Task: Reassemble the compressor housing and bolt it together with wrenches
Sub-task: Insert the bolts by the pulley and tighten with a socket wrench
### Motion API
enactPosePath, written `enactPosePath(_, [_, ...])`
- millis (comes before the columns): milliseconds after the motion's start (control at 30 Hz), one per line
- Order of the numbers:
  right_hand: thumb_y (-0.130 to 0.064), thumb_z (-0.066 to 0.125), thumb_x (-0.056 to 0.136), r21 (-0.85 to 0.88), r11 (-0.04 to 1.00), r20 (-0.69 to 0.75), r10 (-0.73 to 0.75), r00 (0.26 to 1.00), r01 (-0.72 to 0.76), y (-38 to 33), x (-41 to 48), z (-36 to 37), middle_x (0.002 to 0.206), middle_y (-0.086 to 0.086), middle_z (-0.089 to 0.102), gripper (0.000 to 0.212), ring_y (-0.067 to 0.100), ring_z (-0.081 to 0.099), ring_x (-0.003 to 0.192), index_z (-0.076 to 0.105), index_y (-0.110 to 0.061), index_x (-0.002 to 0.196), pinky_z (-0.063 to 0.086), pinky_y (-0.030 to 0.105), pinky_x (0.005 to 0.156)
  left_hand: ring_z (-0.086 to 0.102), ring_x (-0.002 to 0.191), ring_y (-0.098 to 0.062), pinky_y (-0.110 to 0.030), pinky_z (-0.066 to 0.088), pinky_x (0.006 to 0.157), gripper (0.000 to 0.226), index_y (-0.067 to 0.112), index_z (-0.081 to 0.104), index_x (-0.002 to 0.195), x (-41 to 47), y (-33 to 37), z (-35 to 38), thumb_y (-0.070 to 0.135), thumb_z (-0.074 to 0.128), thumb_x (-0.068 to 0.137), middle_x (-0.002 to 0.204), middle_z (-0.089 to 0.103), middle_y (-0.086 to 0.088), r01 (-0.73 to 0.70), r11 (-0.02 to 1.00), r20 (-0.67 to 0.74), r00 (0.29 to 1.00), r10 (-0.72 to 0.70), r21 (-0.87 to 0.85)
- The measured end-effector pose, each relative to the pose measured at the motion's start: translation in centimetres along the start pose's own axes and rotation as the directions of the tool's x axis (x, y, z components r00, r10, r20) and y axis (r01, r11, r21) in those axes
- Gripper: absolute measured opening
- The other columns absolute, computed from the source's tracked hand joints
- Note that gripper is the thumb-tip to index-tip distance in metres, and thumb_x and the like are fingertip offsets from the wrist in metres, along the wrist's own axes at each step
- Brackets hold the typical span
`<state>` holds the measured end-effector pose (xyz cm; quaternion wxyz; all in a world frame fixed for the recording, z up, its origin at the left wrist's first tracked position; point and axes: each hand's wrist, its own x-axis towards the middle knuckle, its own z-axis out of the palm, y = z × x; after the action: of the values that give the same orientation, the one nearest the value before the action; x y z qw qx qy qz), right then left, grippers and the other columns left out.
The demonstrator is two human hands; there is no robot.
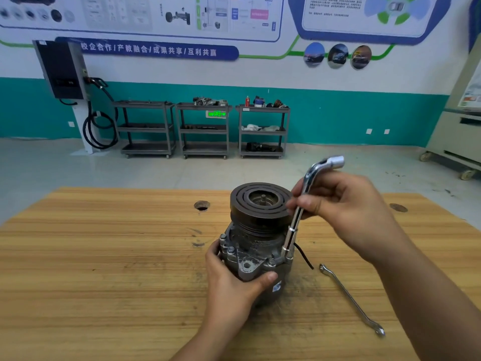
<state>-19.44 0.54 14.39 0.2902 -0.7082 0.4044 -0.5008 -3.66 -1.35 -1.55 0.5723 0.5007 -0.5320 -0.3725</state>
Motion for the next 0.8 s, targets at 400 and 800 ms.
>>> enactPosePath(400, [0.007, 0.059, 0.084, -0.044, 0.993, 0.037, 0.114, 0.993, -0.112, 1.1, -1.0, 1.1, 0.078, -0.003, 0.073, 0.028, 0.005, 0.07, 0.082, 0.063, -0.021, 0.083, 0.054, 0.015, 0.074, 0.037, 0.12, -0.007, -0.019, 0.03, 0.098, 0.099, 0.034, 0.02, 0.125, -1.7, 0.3, -0.2, 0.018, 0.09, 0.056, 0.129, 0.036, 0.009, -0.033, 0.998, -0.034, 0.999, 0.035, 0.052])
enactPosePath(800, [-0.015, 0.074, 0.078, -0.38, 0.923, -0.188, -0.013, 0.982, -0.06, 2.3, -1.4, 1.6, 0.067, -0.009, 0.06, 0.028, -0.001, 0.056, 0.068, 0.052, -0.03, 0.07, 0.041, 0.009, 0.059, 0.028, 0.131, -0.01, -0.004, 0.018, 0.101, 0.095, 0.031, 0.026, 0.129, -4.9, 0.1, -0.2, 0.0, 0.082, 0.059, 0.137, 0.028, 0.005, -0.095, 0.986, -0.111, 0.988, 0.111, 0.139])
